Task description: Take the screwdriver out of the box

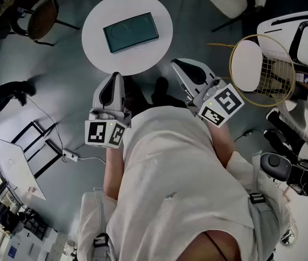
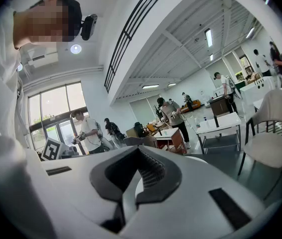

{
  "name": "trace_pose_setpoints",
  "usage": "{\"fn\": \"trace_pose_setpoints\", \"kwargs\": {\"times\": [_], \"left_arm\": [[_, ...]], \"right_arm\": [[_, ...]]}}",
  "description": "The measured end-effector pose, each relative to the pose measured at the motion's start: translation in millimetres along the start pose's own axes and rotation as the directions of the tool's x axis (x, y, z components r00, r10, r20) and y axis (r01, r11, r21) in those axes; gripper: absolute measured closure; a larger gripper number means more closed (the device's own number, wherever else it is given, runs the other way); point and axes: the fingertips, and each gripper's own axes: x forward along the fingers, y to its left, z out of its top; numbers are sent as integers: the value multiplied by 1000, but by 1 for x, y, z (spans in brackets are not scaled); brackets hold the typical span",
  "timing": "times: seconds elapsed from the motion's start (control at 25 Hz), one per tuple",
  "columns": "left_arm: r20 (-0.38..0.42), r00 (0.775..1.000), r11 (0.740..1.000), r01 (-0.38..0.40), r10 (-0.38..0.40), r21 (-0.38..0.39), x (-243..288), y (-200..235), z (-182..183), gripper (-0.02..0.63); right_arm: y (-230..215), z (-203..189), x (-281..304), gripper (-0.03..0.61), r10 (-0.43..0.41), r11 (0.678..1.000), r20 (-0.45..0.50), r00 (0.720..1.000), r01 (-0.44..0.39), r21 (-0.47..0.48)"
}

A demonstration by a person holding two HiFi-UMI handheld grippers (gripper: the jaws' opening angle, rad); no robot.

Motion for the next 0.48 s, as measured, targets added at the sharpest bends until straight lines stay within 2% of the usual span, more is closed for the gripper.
{"fn": "trace_pose_setpoints", "kwargs": {"times": [0.48], "left_arm": [[2, 1000, 1000, -8, 8, -2, -1, -17, 2, 604]], "right_arm": [[-13, -1, -10, 574, -3, 999, 7, 1000, 2, 50]]}}
